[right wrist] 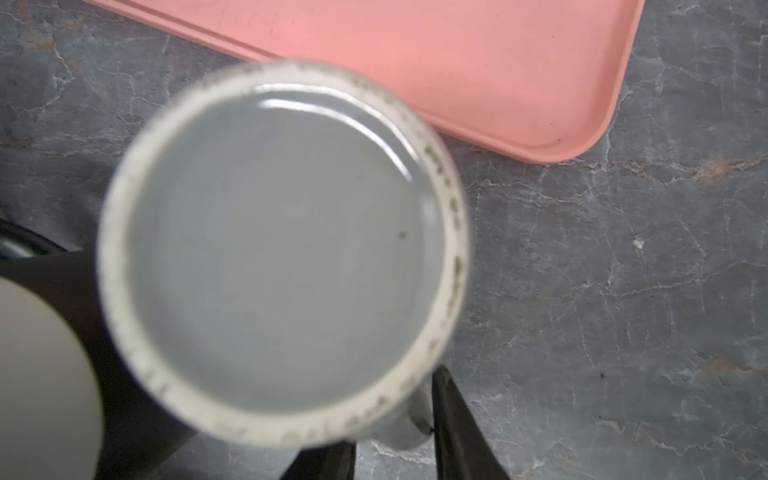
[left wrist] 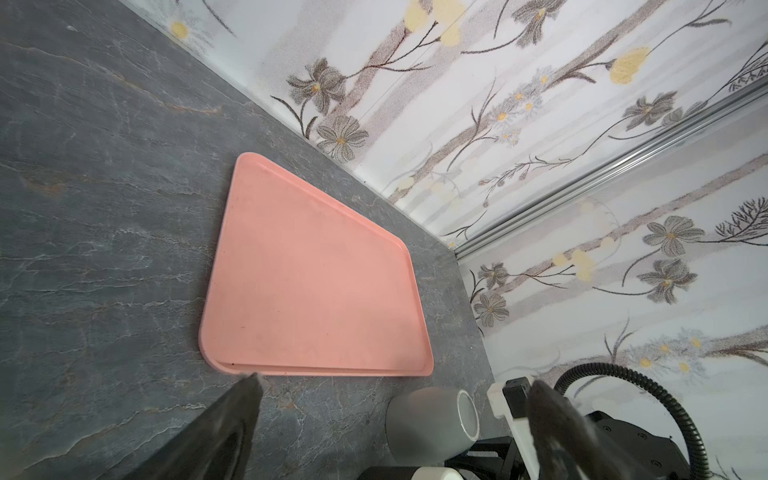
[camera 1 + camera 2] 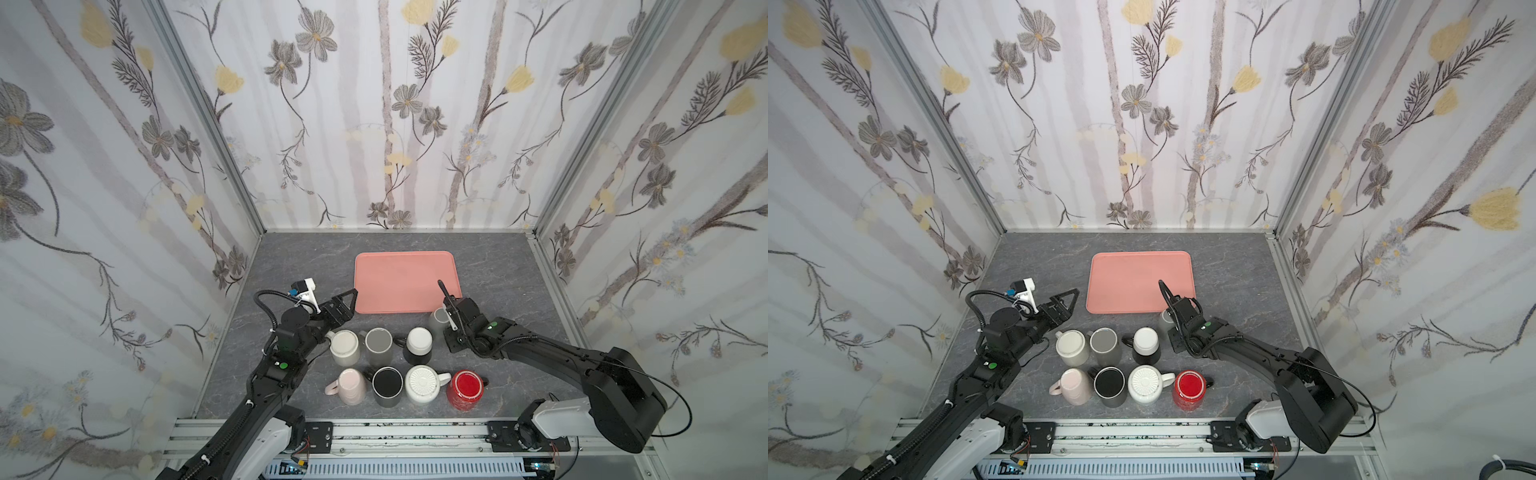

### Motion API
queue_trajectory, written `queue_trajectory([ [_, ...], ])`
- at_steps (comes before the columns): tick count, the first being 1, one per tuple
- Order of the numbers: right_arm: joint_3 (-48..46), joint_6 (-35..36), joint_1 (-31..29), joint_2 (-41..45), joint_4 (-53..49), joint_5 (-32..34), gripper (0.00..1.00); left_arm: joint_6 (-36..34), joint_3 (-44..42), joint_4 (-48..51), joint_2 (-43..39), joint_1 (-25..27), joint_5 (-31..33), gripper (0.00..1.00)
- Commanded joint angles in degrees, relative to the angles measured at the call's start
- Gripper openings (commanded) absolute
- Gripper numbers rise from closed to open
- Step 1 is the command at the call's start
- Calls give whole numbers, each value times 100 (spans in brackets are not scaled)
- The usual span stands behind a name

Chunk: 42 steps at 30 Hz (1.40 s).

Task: Turn the mug right side up
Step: 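Lift the white mug with the right gripper toward the left gripper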

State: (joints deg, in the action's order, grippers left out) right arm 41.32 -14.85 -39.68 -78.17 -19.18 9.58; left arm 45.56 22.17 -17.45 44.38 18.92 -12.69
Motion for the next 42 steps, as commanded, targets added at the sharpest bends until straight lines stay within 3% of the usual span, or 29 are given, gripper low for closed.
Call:
queue_trajectory([
  [1,-41,95,-9,27,276,131,30,102,24,-115,14,-2,-11,100],
  [18,-63,54,-131,-50,172,495,12,111,50,-135,61,2,-28,100],
  [22,-28,-8,-171,17,116,643,0,175,87,-134,18,0,4,100],
  [33,433,-75,-181,869,389,1296,0,122,249,-395,-158,4,-357,100],
  [36,817,-53,-184,961,670,1064,0,116,226,-652,-121,3,-565,100],
  [42,1400,-299,-199,775,2176,-622,0,216,216,-1331,63,-1,-1060,100],
])
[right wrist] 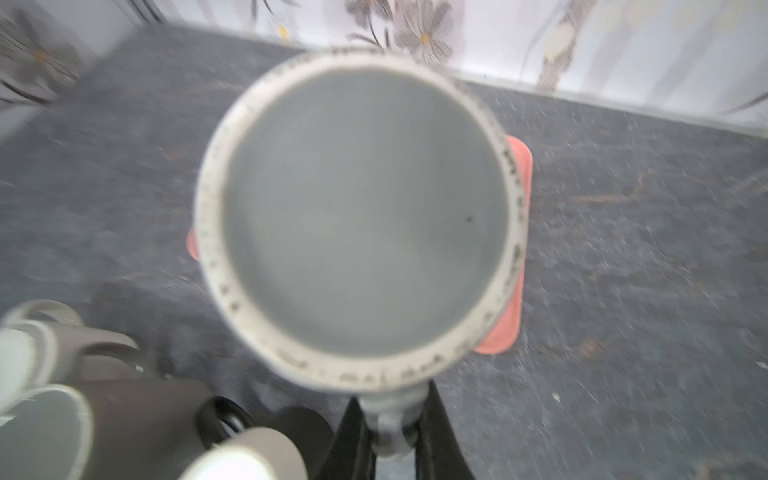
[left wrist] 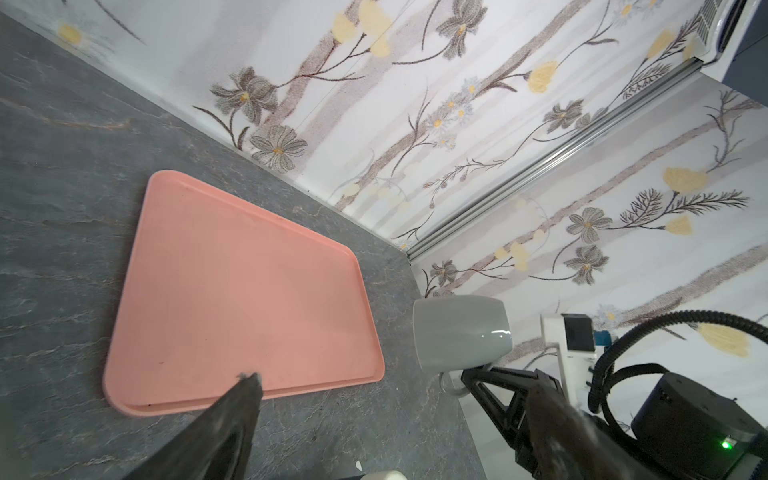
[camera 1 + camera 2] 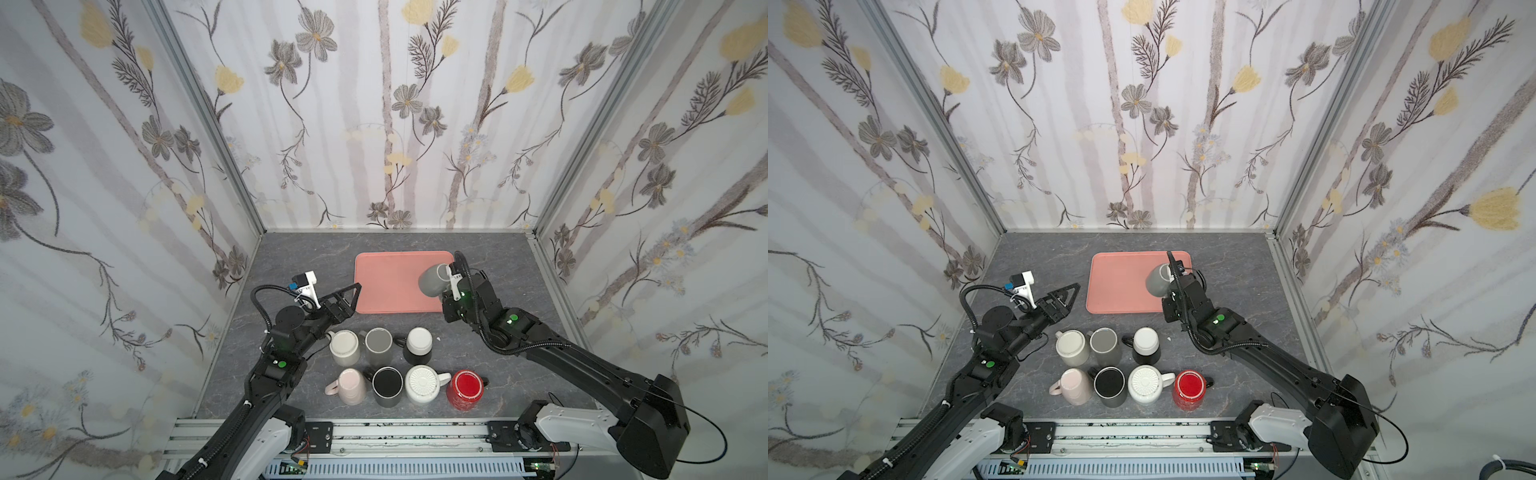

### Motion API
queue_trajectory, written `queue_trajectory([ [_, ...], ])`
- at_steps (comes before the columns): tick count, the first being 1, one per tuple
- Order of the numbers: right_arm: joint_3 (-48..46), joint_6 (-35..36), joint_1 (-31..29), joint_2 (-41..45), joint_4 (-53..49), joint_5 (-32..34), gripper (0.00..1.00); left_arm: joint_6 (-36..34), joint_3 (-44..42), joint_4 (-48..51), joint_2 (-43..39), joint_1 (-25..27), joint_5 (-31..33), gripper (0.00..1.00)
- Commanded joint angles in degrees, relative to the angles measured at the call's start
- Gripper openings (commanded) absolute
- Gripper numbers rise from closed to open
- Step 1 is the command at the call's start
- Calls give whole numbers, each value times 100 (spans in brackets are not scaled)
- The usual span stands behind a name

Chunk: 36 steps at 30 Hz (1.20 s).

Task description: Turn the mug right side up

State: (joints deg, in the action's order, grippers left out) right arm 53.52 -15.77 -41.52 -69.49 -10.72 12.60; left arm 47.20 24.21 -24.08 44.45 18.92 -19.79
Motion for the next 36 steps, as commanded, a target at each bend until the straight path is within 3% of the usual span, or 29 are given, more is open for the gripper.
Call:
queue_trajectory([
  [1,247,-353,-29,-168,1613,-1163,0,69,9,-788,81,1,-407,100],
  [6,344,-1314,-123,-554,3204,-2201,0,207,-113,-1590,176,1,-747,98],
  [17,396,-2738,-706,-1300,5399,-2903,0,669,-267,-3170,721,-2,-1276,66],
  [25,499,-2922,-945,-1453,5543,-2898,0,850,-298,-3739,704,23,-1352,48],
  [31,519,-3131,-998,-1547,5642,-2921,0,805,-233,-3653,696,73,-1334,28],
  [36,493,-3248,-1051,-1602,5693,-2930,0,722,-188,-3445,634,108,-1200,19],
])
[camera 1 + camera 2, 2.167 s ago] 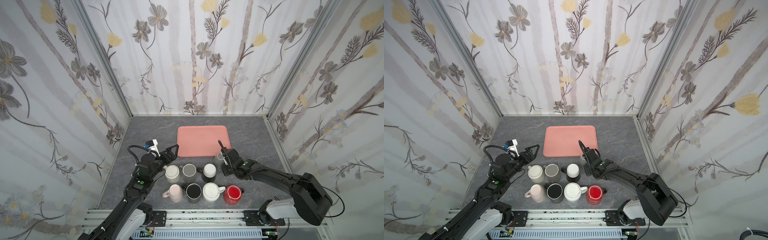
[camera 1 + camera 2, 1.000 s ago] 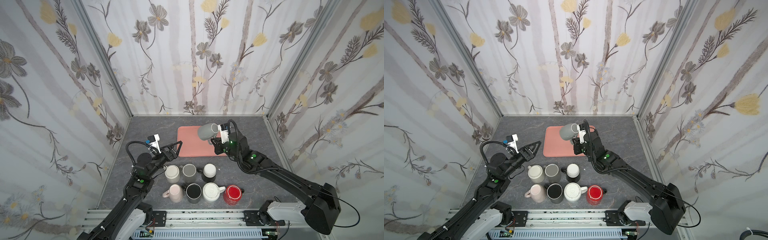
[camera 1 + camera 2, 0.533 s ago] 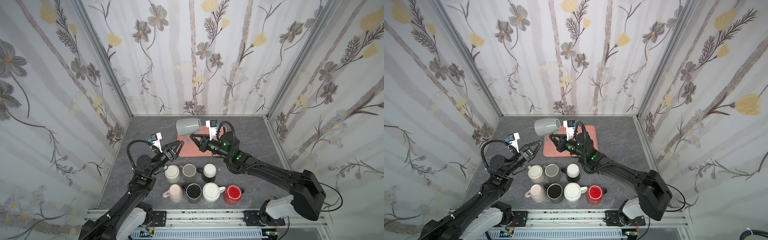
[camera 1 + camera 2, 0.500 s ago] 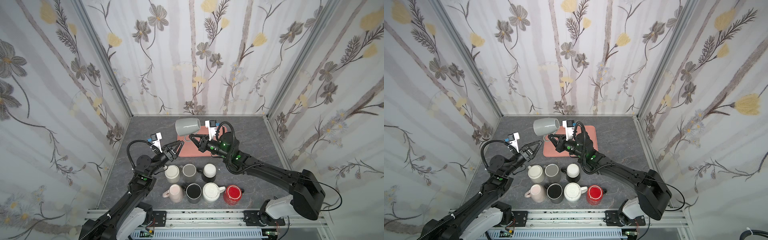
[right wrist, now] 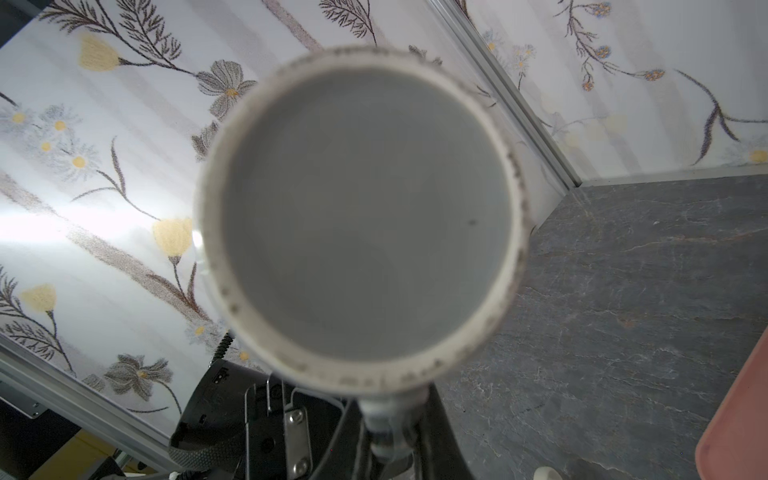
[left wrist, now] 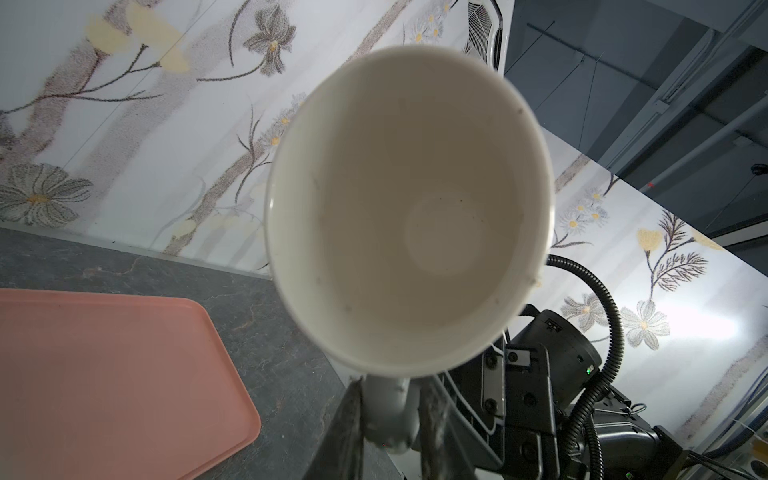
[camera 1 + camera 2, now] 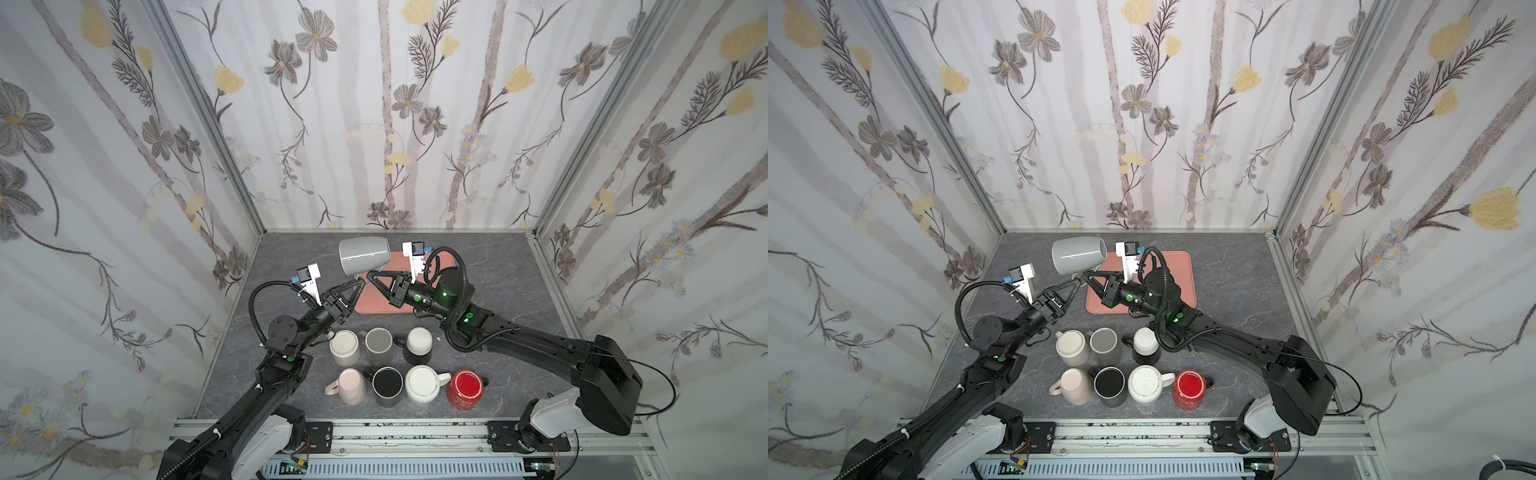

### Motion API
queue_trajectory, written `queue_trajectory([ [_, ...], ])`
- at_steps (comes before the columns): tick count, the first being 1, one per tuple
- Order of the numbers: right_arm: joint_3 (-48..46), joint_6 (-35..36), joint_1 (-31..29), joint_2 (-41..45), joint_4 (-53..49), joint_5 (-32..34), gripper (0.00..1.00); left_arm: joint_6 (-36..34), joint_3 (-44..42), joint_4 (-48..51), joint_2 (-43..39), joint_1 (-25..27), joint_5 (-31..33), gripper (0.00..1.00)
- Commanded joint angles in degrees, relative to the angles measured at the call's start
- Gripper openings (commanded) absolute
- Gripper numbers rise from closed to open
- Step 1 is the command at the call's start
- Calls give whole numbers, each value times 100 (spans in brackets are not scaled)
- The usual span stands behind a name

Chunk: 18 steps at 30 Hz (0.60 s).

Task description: Turn the mug right side up

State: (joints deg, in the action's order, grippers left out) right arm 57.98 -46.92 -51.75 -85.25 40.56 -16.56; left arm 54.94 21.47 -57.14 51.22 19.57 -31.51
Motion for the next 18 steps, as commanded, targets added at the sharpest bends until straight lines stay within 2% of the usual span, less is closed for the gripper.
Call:
queue_trajectory([
  [1,47,-141,-38,-40,546,-23,0,-83,105,-84,-51,46,1,19],
  [3,21,-142,-54,-53,516,-18,0,-106,137,-12,-66,71,35,25],
  [5,-27,-164,-53,-61,547,-11,0,-122,162,27,-66,92,55,25],
  [12,-101,-187,-48,-77,509,-93,0,-230,277,297,-66,135,293,1],
  [14,-156,-123,-38,1,398,-52,8,-352,357,547,-92,146,424,0],
  [17,-353,59,21,246,119,135,35,-588,563,1108,-79,160,646,0],
  [18,-439,134,48,349,-5,244,40,-743,727,1489,-37,162,753,0],
])
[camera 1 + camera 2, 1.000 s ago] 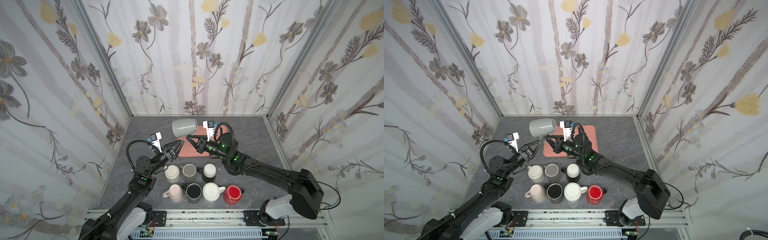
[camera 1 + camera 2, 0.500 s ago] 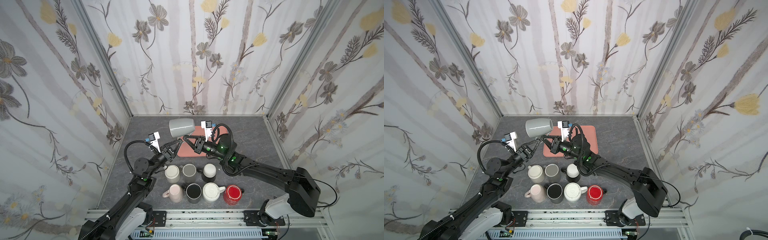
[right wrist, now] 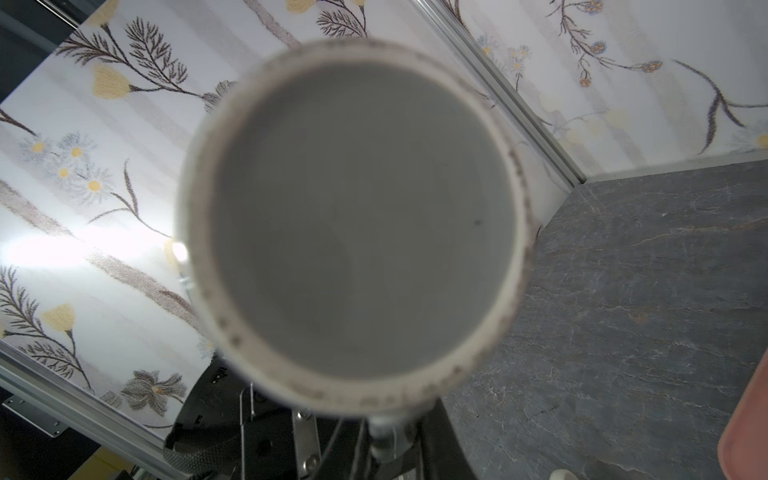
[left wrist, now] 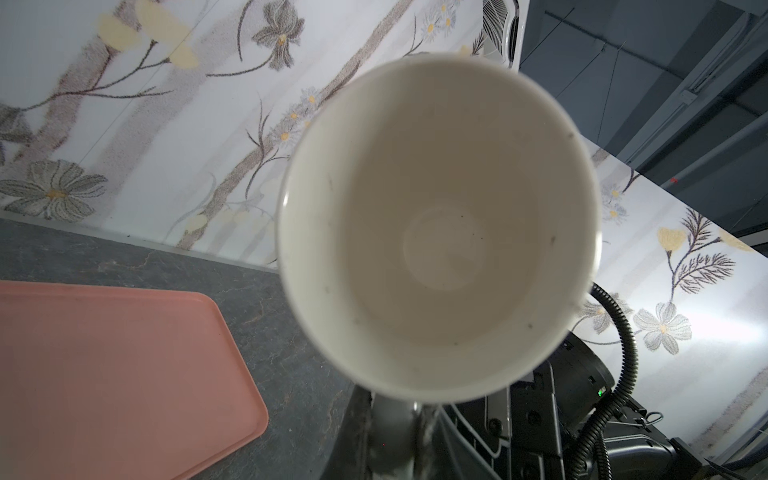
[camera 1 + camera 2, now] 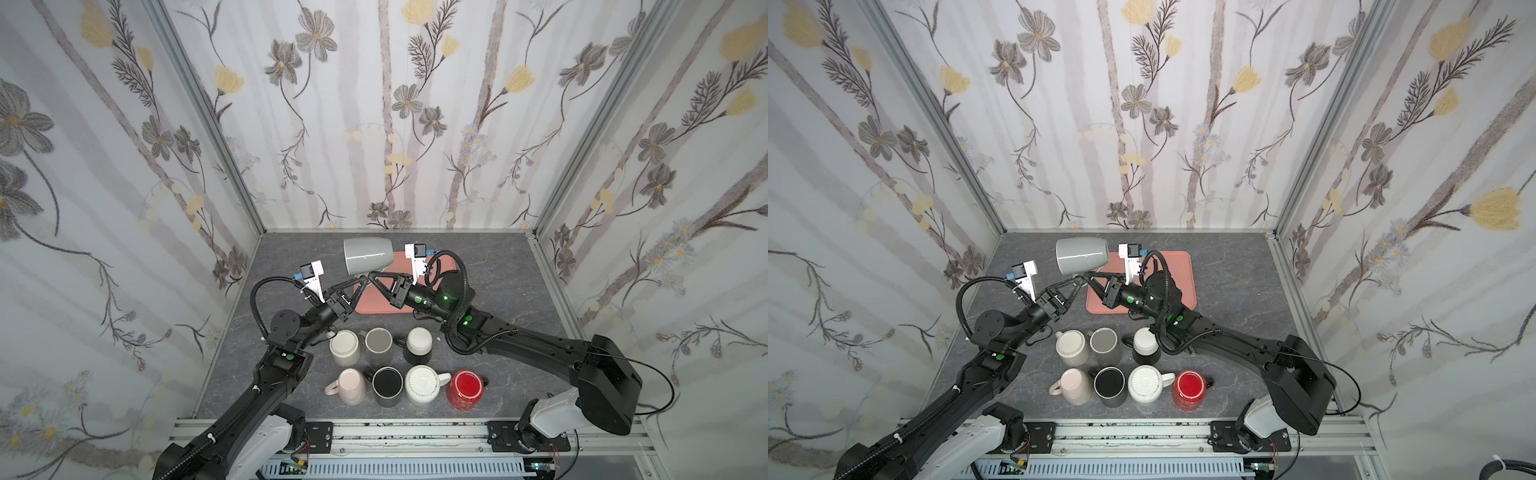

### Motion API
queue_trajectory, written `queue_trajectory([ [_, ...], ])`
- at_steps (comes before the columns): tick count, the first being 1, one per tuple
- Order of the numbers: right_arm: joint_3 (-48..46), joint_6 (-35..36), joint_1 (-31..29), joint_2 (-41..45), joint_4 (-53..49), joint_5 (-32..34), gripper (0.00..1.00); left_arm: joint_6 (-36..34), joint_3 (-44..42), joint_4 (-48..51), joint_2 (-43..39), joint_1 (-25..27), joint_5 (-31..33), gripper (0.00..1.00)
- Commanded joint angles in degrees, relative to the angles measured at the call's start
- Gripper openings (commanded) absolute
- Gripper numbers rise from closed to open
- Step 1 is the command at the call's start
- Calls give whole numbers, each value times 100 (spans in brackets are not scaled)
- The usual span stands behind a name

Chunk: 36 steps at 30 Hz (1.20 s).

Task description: Turn the mug right side up

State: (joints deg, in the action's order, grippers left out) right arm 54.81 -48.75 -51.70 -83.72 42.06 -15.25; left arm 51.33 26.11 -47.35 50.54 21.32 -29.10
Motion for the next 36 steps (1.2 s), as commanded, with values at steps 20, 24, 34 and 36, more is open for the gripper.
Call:
queue_trajectory([
  [20,-2065,1033,1229,2590,-2635,1375,50,-3245,4614,5754,4674,546,4269,0],
  [24,-2278,1008,1408,2853,-2739,1306,51,-3457,5280,6143,5427,567,4712,0],
  [34,-2486,1033,1681,3256,-2956,1251,52,-3608,6405,6701,6622,533,4841,0],
  [36,-2506,1029,1711,3300,-2985,1243,52,-3644,6507,6735,6742,527,4806,0],
])
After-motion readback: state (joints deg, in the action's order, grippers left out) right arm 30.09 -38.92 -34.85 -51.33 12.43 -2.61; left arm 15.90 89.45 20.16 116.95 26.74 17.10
